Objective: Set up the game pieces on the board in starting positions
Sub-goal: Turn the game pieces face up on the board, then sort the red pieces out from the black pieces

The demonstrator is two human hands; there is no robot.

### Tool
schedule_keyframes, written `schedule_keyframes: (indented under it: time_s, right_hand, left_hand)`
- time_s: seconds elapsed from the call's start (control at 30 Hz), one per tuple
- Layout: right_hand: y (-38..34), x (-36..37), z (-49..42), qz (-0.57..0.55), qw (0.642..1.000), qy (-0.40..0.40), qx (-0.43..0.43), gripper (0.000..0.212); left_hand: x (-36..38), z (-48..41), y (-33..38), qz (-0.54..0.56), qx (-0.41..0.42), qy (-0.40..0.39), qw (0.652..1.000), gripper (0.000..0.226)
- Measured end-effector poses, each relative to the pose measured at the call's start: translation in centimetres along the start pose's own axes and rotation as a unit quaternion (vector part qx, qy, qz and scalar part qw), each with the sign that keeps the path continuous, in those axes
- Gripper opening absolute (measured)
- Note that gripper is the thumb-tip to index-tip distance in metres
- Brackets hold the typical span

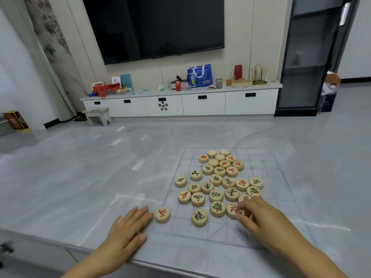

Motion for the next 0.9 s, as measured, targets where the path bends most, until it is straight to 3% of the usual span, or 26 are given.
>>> schedule_keyframes:
  time_s: [0.13,0.33,0.5,0.67,0.77,0.9]
  right_hand:
    - [-1.1,1.0,0.1,0.008,0.999,-0.028,-0.014,0.022]
    - [-1.1,1.6,-0.4,0.006,1.000,-0.021,0.003,0.036]
    - [-0.8,1.5,-0.5,0.006,1.000,-0.008,-0.007,0.037]
    - [-2.5,1.5,-0.6,0.045,0.996,0.023,-0.071,0.050]
    - [-3.7,2.4,-0.7,0.118,0.989,0.031,-0.086,0.032]
    - [-4.4,3.1,-1.1,0.153,0.984,0.050,-0.071,0.027]
  left_hand:
    - [1.8,-0.7,7.5,-0.025,0.066,-0.047,0.996,0.062]
    - [3.6,-5.4,16.8,0.069,0.084,0.003,0.994,0.064]
    - [3.0,-5.6,14.6,0.159,0.049,0.038,0.985,0.070]
    - [1.2,-5.4,13.0,0.085,0.016,0.079,0.993,0.064]
    - [1.1,-5.5,13.5,0.087,0.038,0.058,0.994,0.050]
    - [0.9,-5.5,13.9,0.018,0.074,0.043,0.996,0.043]
Point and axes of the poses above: each hand's wrist, its own z-axis away from the middle knuckle, its own x-axis out of the palm, y = z × x, the point moved 9 cm from there along -z, towards the middle knuckle, and after that the axes turned 1 degree about -z, right-handed, at the moved point
